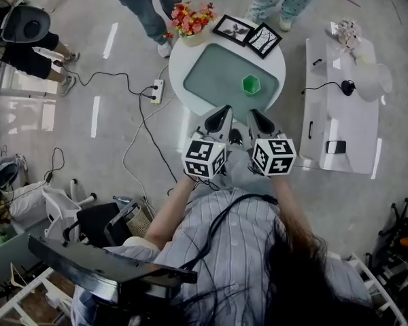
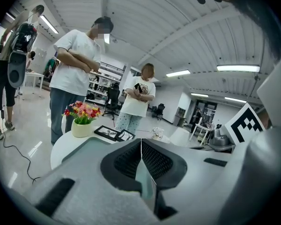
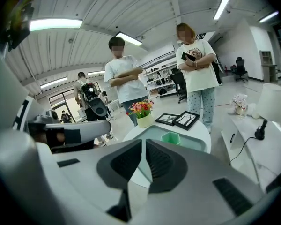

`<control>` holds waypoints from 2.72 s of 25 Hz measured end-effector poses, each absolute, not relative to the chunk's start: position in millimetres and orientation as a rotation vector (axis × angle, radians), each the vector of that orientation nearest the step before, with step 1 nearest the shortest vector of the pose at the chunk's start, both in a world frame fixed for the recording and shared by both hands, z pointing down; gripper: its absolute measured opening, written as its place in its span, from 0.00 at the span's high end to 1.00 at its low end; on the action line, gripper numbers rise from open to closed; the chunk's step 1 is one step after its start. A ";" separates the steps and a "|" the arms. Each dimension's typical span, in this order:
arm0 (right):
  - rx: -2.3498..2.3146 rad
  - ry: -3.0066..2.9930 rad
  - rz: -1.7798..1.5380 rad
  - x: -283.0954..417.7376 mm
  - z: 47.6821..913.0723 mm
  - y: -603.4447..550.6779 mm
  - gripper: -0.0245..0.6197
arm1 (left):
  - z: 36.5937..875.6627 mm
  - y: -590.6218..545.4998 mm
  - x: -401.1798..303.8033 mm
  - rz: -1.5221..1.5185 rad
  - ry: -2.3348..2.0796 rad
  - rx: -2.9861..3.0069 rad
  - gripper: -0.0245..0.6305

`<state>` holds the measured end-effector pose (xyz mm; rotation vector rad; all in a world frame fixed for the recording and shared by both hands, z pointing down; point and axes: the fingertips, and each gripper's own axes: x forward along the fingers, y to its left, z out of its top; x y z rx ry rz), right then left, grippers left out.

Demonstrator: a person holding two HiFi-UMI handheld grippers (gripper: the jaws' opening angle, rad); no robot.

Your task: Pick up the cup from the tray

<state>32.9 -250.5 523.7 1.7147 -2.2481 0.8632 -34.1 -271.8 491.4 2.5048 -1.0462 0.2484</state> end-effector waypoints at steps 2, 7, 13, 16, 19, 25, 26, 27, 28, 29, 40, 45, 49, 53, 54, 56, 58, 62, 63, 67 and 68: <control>1.696 -2.237 0.880 40.5 534.3 -259.9 0.90 | 497.5 -285.3 -26.4 0.253 -1.045 2.497 0.94; 1.658 -2.234 0.967 50.5 559.4 -280.0 0.90 | 510.8 -314.6 -14.9 0.250 -1.041 2.464 0.94; 1.573 -2.144 0.967 65.0 606.3 -292.1 0.88 | 530.7 -339.2 -4.0 0.288 -1.033 2.431 0.94; 1.480 -2.139 0.938 63.5 628.5 -295.8 0.73 | 540.5 -345.2 1.9 0.309 -1.012 2.425 0.94; 1.412 -2.116 0.899 62.6 649.4 -301.1 0.64 | 550.6 -352.3 4.0 0.342 -1.017 2.421 0.94; 1.335 -2.074 0.867 60.1 673.7 -315.5 0.59 | 557.8 -363.5 -0.5 0.380 -1.044 2.390 0.94; 1.328 -2.066 0.852 62.2 676.0 -319.4 0.58 | 557.8 -365.6 0.7 0.380 -1.049 2.387 0.94; 1.322 -2.057 0.838 64.2 678.7 -323.0 0.56 | 558.0 -367.3 1.8 0.381 -1.053 2.383 0.94; 1.315 -2.049 0.826 65.4 681.4 -326.3 0.55 | 558.6 -368.7 2.7 0.384 -1.057 2.380 0.94; 1.304 -2.046 0.809 65.7 683.6 -330.0 0.54 | 559.3 -369.9 3.3 0.386 -1.060 2.377 0.94; 1.143 -2.044 0.647 52.7 695.9 -350.7 0.51 | 568.4 -379.5 2.5 0.412 -1.084 2.346 0.94; 1.139 -2.044 0.621 49.3 700.8 -358.0 0.51 | 571.5 -381.7 -2.5 0.415 -1.104 2.326 0.94; 1.140 -2.036 0.592 47.5 703.7 -360.3 0.51 | 570.9 -381.9 -5.2 0.416 -1.111 2.322 0.94; 1.139 -2.048 0.579 46.8 701.4 -359.4 0.51 | 568.2 -381.4 -10.3 0.415 -1.128 2.320 0.94; 1.148 -2.051 0.577 47.6 699.9 -359.6 0.51 | 567.7 -380.8 -11.7 0.417 -1.131 2.320 0.94; 1.179 -2.059 0.577 50.3 695.9 -360.7 0.51 | 567.4 -379.1 -13.9 0.420 -1.137 2.320 0.94; 1.207 -2.069 0.585 52.3 690.0 -362.0 0.51 | 566.7 -377.4 -15.8 0.421 -1.140 2.321 0.94; 1.237 -2.075 0.590 54.1 674.1 -363.5 0.51 | 563.1 -372.4 -17.6 0.422 -1.139 2.330 0.94; 1.243 -2.077 0.587 54.4 669.6 -363.0 0.51 | 561.9 -370.5 -17.6 0.420 -1.137 2.333 0.94; 1.262 -2.091 0.570 53.2 647.8 -355.6 0.51 | 555.9 -357.3 -18.6 0.421 -1.133 2.353 0.94; 1.266 -2.097 0.565 52.4 642.1 -353.0 0.51 | 554.3 -353.6 -19.3 0.423 -1.133 2.358 0.94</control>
